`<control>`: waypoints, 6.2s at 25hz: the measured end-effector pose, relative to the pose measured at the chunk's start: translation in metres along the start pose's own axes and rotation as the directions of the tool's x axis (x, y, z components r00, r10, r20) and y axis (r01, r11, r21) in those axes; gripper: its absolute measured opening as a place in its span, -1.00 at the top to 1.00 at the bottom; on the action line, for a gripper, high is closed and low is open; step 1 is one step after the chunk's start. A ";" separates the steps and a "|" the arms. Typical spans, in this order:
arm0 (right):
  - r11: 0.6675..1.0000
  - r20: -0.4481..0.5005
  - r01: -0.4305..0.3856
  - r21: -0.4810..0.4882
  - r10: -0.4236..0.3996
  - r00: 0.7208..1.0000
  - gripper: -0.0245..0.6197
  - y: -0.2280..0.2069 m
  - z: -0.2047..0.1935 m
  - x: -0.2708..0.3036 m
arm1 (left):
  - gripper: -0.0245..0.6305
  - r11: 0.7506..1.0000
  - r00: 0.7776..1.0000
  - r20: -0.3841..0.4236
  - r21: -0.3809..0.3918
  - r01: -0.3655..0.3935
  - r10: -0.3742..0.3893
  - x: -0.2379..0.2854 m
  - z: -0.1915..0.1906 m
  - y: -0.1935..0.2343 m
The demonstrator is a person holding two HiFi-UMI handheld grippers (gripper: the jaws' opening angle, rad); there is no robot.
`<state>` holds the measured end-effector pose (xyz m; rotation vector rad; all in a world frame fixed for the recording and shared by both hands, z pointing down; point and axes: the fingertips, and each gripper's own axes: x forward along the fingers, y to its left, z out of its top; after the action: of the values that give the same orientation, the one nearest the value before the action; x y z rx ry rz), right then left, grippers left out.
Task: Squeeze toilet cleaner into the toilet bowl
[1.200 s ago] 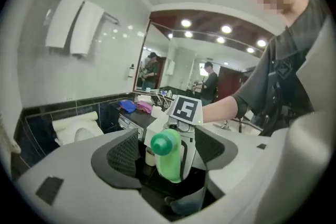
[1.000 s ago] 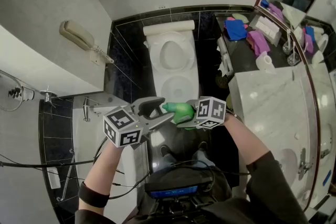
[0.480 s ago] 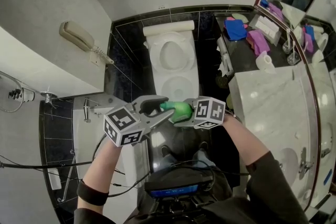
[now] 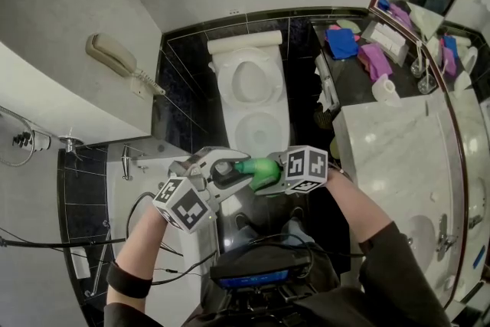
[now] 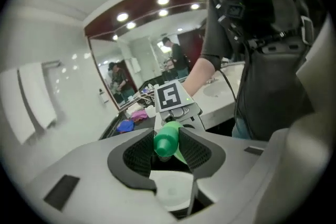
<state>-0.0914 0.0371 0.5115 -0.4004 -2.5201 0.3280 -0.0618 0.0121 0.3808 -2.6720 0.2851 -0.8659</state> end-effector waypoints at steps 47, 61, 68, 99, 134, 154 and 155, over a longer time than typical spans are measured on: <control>1.000 -0.074 -0.009 -0.010 0.008 0.997 0.33 0.002 -0.019 0.002 | 0.57 0.778 0.991 0.110 -0.615 0.127 -0.075 0.003 -0.024 -0.001; 0.997 -0.086 -0.072 -0.023 0.069 0.994 0.34 0.020 -0.021 0.004 | 0.55 0.988 1.000 -0.003 0.151 0.018 -0.018 0.000 -0.007 -0.028; 0.999 -0.078 -0.049 -0.012 0.048 0.996 0.33 0.018 -0.023 0.004 | 0.00 0.999 0.999 0.049 -0.039 -0.009 0.010 0.000 -0.002 -0.024; 1.000 -0.112 -0.004 -0.014 0.002 0.994 0.33 0.010 -0.024 0.000 | 0.55 0.657 0.987 0.157 -0.742 0.132 -0.021 0.006 -0.024 -0.003; 0.983 -0.067 0.174 -0.055 -0.178 0.982 0.33 -0.015 -0.021 -0.005 | -0.16 0.778 0.970 0.226 -0.624 0.071 0.093 -0.008 -0.015 0.012; 0.983 -0.104 0.162 -0.082 -0.170 0.980 0.33 -0.015 -0.014 -0.005 | 0.54 0.804 0.987 0.160 -0.585 0.103 -0.010 0.006 -0.024 0.006; 0.984 -0.100 0.159 -0.084 -0.167 0.981 0.33 -0.015 -0.013 -0.004 | 0.55 0.823 0.988 0.152 -0.559 0.103 -0.020 0.005 -0.023 0.004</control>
<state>-0.0842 0.0242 0.5249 -0.2319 -2.4460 0.1443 -0.0719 0.0009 0.4001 -3.2935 0.4908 -0.6803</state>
